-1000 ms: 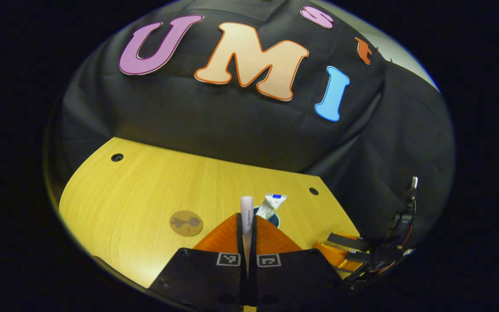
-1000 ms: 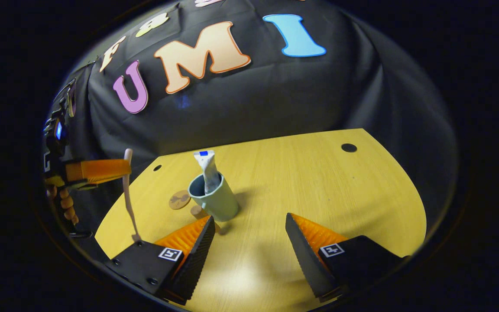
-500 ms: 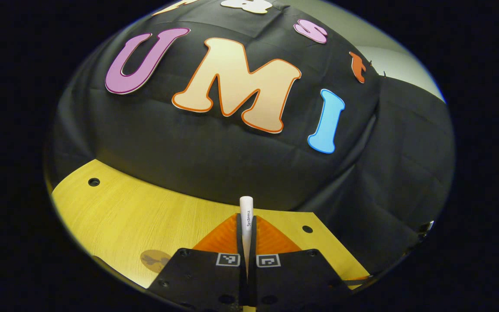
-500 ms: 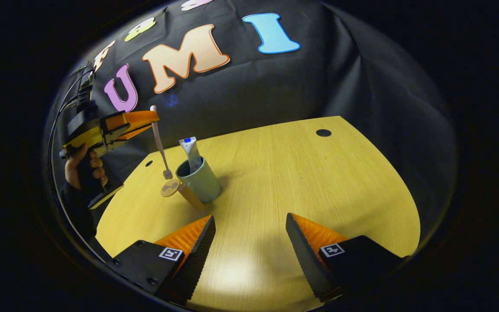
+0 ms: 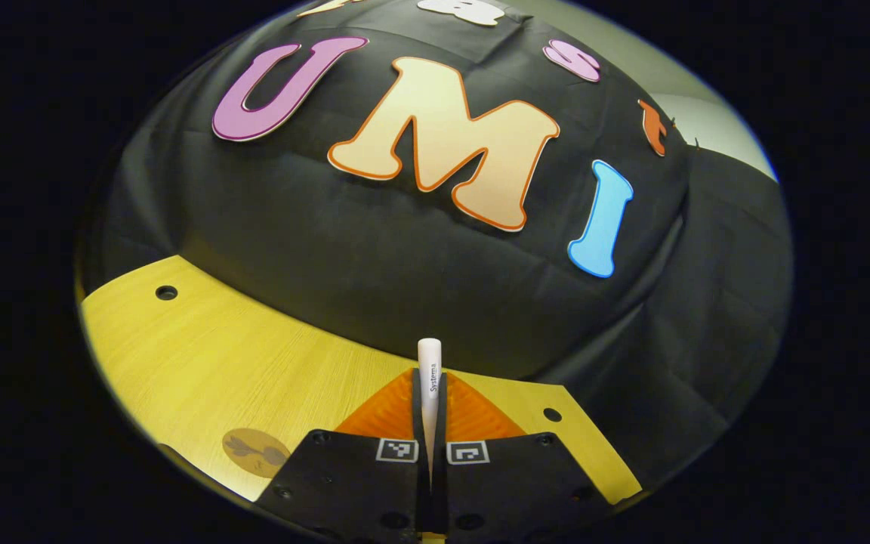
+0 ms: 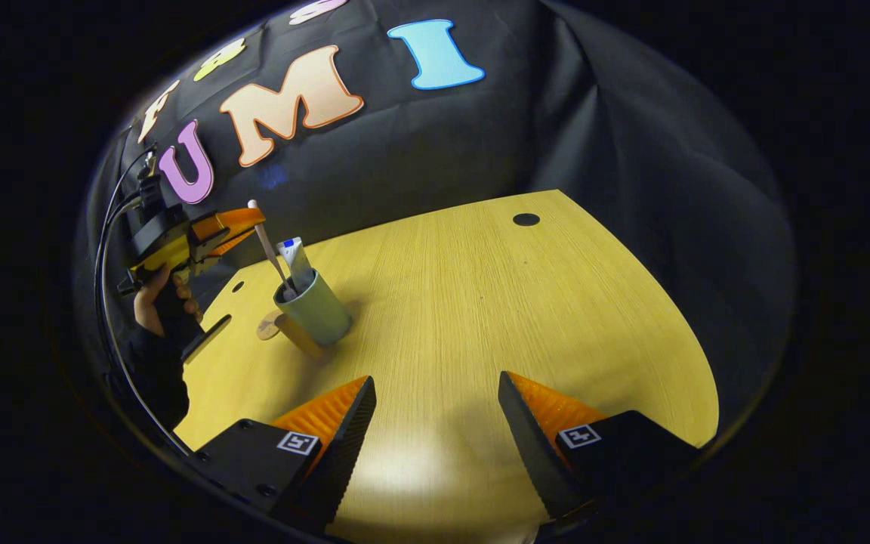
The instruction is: Put the toothbrush and toothpaste on the desktop into the cup, then pick up the cup and place it on the coaster on the desktop.
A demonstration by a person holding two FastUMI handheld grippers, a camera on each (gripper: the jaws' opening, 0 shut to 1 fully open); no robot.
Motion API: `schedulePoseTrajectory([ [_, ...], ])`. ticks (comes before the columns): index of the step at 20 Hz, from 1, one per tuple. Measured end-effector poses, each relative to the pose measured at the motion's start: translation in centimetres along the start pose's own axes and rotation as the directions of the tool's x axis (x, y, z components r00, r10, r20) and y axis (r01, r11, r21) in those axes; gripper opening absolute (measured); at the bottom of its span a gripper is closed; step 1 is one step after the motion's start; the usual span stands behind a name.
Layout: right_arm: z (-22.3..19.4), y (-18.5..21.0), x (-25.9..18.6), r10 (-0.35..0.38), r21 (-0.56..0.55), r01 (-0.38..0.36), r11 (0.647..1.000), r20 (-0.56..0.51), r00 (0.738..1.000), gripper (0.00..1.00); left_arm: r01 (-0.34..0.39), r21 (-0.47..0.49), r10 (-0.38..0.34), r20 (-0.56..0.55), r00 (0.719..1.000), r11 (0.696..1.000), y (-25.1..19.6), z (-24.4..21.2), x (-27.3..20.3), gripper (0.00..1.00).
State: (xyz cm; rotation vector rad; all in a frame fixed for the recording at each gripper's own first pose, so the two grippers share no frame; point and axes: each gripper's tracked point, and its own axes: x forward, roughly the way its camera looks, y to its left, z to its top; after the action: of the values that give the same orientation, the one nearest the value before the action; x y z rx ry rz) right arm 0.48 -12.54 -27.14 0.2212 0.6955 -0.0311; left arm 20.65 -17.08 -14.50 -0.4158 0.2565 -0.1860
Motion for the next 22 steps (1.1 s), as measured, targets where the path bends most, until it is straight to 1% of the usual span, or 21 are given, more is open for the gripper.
schedulePoseTrajectory([
  [3,0.3,0.5,0.2,0.017,-0.015,-0.017,1.000,0.004,1.000,0.99,0.000,0.012,0.000,0.016,1.000,1.000,-0.4,-0.3,-0.7,0.00],
  [5,0.8,1.2,0.4,0.038,-0.016,-0.037,0.999,0.007,0.999,0.99,-0.001,0.053,0.001,0.011,1.000,0.999,-0.9,-0.7,-1.5,0.00],
  [6,1.1,1.6,0.5,0.049,-0.016,-0.049,0.999,0.010,0.999,0.95,-0.001,0.070,0.000,0.005,1.000,0.998,-1.1,-0.9,-2.0,0.00],
  [7,1.3,2.0,0.6,0.060,-0.019,-0.059,0.998,0.012,0.998,0.95,0.004,0.086,-0.003,-0.006,1.000,0.996,-1.5,-1.1,-2.6,0.03],
  [8,1.5,2.4,0.8,0.071,-0.023,-0.070,0.997,0.013,0.997,0.95,0.007,0.103,-0.005,-0.014,1.000,0.995,-1.7,-1.5,-3.1,0.03],
  [9,1.6,2.8,0.9,0.086,-0.026,-0.085,0.996,0.011,0.996,0.99,0.008,0.119,-0.004,-0.033,0.999,0.993,-2.0,-1.9,-3.7,0.05],
  [10,1.8,3.4,1.0,0.099,-0.030,-0.099,0.995,0.008,0.995,0.95,0.010,0.131,-0.004,-0.052,0.999,0.991,-2.1,-2.6,-4.2,0.05],
  [11,1.9,3.8,1.2,0.108,-0.038,-0.108,0.993,0.001,0.994,0.95,0.018,0.139,-0.009,-0.067,0.998,0.990,-2.4,-3.1,-4.8,0.07],
  [12,2.0,4.4,1.3,0.119,-0.056,-0.119,0.991,-0.005,0.993,0.95,0.022,0.147,-0.012,-0.071,0.997,0.989,-2.6,-3.3,-5.2,0.15],
  [13,2.1,5.1,1.4,0.137,-0.077,-0.138,0.987,-0.011,0.990,0.99,0.021,0.159,-0.007,-0.090,0.996,0.987,-2.5,-3.8,-5.5,0.18],
  [14,2.2,5.9,1.4,0.159,-0.094,-0.161,0.983,-0.021,0.987,0.94,0.019,0.171,-0.001,-0.103,0.995,0.985,-2.4,-4.0,-5.9,0.18],
  [15,2.4,6.9,1.4,0.188,-0.103,-0.191,0.976,-0.031,0.982,0.99,0.023,0.175,-0.003,-0.113,0.994,0.984,-2.4,-4.3,-6.4,0.35],
  [16,2.4,8.1,1.5,0.214,-0.104,-0.217,0.971,-0.045,0.976,0.99,0.032,0.173,-0.010,-0.125,0.992,0.984,-2.4,-4.5,-7.1,0.47],
  [19,2.5,10.9,2.3,0.252,-0.099,-0.262,0.960,-0.097,0.963,0.99,0.022,0.194,0.003,-0.128,0.992,0.981,-1.2,-4.6,-8.6,0.95],
  [20,2.6,11.9,2.6,0.261,-0.095,-0.272,0.958,-0.112,0.959,0.94,0.019,0.201,0.008,-0.131,0.991,0.980,-0.6,-4.6,-9.3,0.96],
  [21,2.8,12.8,3.0,0.262,-0.092,-0.274,0.957,-0.124,0.957,0.99,0.016,0.205,0.013,-0.136,0.991,0.979,0.1,-4.6,-9.8,0.95],
  [22,2.7,13.6,3.3,0.258,-0.093,-0.273,0.958,-0.144,0.955,0.95,0.006,0.210,0.024,-0.143,0.989,0.978,0.9,-4.6,-10.4,0.95],
])
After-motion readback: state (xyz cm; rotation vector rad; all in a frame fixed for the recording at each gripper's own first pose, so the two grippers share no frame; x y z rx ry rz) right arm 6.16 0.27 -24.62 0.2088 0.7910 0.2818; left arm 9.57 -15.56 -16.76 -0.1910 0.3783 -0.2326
